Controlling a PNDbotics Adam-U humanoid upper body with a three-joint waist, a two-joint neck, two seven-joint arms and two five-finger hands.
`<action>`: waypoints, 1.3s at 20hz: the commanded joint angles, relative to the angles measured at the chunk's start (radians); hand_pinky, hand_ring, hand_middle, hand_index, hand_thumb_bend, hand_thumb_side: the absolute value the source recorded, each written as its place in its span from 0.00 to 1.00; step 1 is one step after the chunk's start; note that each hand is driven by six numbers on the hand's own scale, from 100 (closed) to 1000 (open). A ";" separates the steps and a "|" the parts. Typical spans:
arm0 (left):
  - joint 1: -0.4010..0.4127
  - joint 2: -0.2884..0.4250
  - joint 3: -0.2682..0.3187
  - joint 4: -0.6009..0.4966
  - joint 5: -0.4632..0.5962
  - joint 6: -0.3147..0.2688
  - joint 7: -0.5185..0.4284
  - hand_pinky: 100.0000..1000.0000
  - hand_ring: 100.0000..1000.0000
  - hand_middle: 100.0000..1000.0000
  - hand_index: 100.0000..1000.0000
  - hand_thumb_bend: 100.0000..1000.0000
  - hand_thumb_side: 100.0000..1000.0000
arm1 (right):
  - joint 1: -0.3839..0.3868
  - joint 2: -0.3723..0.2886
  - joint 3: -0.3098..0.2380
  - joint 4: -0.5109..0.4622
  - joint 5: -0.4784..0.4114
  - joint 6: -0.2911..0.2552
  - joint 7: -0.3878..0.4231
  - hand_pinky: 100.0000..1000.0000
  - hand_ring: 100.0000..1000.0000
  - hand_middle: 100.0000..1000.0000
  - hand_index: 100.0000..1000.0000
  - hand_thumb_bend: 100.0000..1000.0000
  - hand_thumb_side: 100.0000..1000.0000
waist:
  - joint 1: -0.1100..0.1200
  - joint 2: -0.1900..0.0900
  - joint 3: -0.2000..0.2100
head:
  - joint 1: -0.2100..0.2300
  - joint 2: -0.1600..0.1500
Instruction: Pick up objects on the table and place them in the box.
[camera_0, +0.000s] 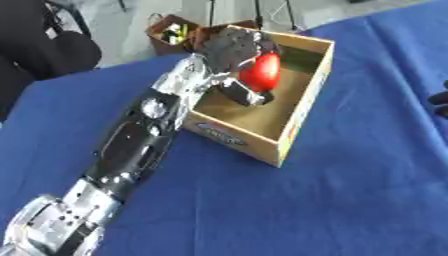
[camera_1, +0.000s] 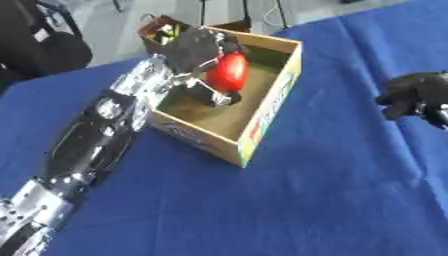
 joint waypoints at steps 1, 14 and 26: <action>-0.016 0.012 0.006 -0.005 -0.044 -0.002 0.000 0.18 0.55 0.73 0.90 0.19 0.45 | -0.013 -0.001 0.001 -0.019 -0.010 -0.003 0.003 0.71 0.73 0.44 0.73 0.00 0.83 | -0.018 -0.020 0.003 | 0.008 -0.017; 0.002 0.020 0.025 -0.023 -0.018 -0.019 0.017 0.91 1.00 0.93 1.00 0.12 0.96 | -0.008 0.001 0.000 -0.016 -0.010 -0.002 0.002 0.71 0.73 0.44 0.73 0.00 0.84 | -0.024 -0.024 0.013 | -0.005 -0.013; 0.093 0.124 0.089 -0.417 0.484 0.112 0.011 0.54 0.71 0.71 0.98 0.00 0.89 | 0.016 -0.001 -0.017 -0.018 -0.009 0.004 -0.021 0.71 0.72 0.44 0.73 0.00 0.83 | -0.040 -0.056 0.069 | -0.067 0.025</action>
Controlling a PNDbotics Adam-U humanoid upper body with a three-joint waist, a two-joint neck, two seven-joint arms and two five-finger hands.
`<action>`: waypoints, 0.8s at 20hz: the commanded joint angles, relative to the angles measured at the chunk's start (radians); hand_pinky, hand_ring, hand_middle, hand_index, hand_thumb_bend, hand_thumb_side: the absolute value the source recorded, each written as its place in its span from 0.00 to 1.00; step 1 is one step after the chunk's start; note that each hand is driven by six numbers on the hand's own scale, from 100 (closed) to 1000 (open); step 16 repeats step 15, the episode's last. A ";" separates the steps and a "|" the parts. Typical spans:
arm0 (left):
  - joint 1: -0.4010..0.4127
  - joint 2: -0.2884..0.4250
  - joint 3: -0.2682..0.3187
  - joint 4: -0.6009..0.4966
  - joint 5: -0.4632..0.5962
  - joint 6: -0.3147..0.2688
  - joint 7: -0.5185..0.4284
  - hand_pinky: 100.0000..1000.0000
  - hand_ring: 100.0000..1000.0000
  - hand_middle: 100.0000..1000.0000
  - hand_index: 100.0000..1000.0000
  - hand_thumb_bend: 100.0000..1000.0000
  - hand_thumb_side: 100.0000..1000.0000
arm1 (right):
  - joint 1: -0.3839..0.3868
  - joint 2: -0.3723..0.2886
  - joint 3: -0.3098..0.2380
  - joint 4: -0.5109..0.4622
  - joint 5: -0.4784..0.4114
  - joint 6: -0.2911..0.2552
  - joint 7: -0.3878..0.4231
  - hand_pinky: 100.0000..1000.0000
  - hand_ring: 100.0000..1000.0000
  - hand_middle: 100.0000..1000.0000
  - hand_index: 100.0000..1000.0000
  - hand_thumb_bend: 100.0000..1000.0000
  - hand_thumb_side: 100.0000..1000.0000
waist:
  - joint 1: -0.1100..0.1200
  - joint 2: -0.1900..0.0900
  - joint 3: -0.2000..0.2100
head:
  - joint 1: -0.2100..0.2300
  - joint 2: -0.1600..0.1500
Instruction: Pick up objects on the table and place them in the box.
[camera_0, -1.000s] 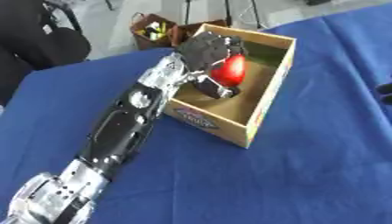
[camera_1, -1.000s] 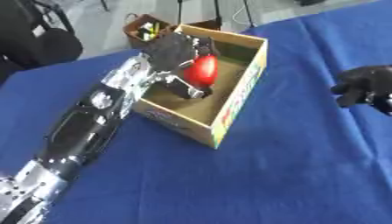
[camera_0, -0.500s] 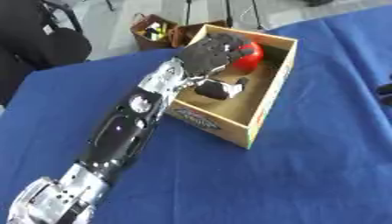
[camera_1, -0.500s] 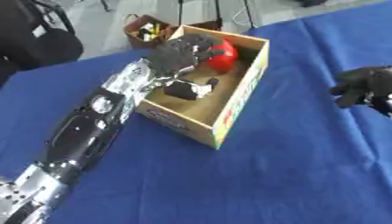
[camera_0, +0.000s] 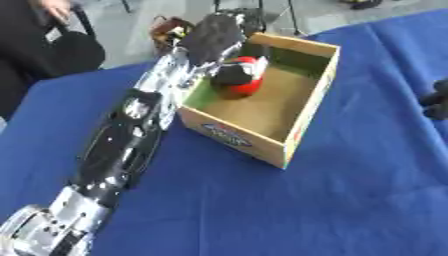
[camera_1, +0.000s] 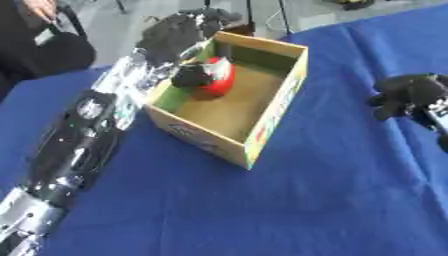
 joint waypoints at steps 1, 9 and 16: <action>0.015 0.069 0.030 -0.179 0.187 0.058 -0.026 0.54 0.70 0.70 0.98 0.00 0.89 | -0.004 -0.001 -0.010 -0.018 -0.009 0.001 -0.013 0.71 0.72 0.44 0.73 0.00 0.83 | -0.019 -0.033 0.012 | -0.020 0.014; 0.154 0.113 0.102 -0.559 0.618 0.245 -0.059 0.35 0.54 0.55 0.93 0.00 0.91 | 0.002 0.014 -0.022 -0.019 -0.026 0.004 -0.042 0.71 0.72 0.44 0.73 0.00 0.83 | -0.053 -0.057 0.060 | -0.048 0.037; 0.312 0.123 0.170 -0.716 0.880 0.306 0.029 0.33 0.52 0.53 0.92 0.00 0.98 | 0.000 0.028 -0.033 -0.023 -0.010 0.003 -0.069 0.71 0.72 0.44 0.73 0.00 0.83 | -0.081 -0.072 0.102 | -0.064 0.050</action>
